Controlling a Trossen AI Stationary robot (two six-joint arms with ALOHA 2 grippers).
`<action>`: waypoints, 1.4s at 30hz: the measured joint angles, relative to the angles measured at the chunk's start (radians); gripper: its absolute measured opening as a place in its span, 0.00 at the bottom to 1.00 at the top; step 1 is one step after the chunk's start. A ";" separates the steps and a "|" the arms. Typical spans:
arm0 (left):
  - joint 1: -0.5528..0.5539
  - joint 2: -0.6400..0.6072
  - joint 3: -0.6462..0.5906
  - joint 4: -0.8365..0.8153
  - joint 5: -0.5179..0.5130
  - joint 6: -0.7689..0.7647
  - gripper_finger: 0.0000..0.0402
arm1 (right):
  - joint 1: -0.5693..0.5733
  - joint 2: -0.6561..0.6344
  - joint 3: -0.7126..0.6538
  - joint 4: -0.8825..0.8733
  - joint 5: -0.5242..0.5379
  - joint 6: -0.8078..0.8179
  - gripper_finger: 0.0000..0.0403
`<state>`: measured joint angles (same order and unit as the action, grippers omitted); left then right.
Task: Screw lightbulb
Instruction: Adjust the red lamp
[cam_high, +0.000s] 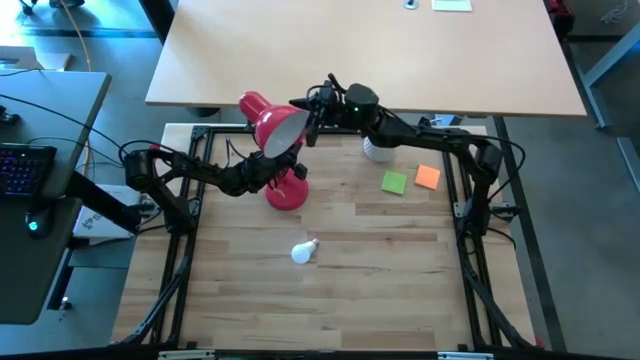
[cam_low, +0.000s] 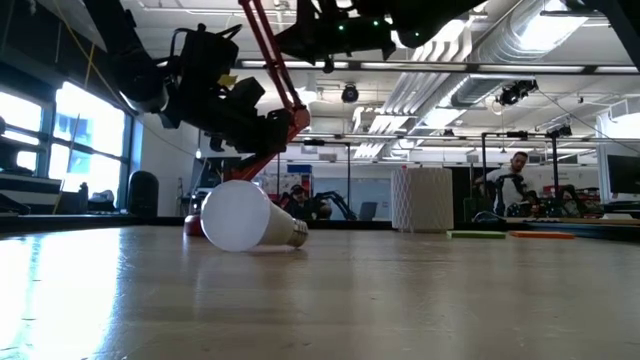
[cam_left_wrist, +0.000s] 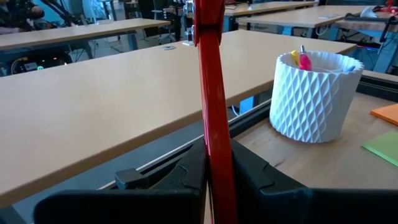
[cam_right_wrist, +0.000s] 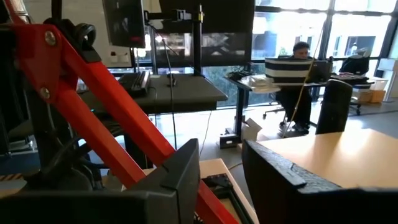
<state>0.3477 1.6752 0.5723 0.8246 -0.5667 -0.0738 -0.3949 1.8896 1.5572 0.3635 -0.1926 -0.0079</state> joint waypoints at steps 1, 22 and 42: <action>0.000 0.000 0.000 0.000 0.000 0.000 0.08 | 0.002 0.001 0.001 -0.002 0.001 0.000 0.30; 0.000 0.000 -0.002 0.011 0.009 0.014 0.08 | 0.030 0.071 0.002 -0.075 -0.098 0.009 0.34; -0.001 -0.029 -0.004 -0.009 0.012 0.032 0.24 | -0.032 -0.058 -0.003 -0.226 -0.017 -0.013 0.34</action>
<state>0.3466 1.6466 0.5681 0.8151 -0.5545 -0.0419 -0.4269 1.8318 1.5537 0.1374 -0.2094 -0.0211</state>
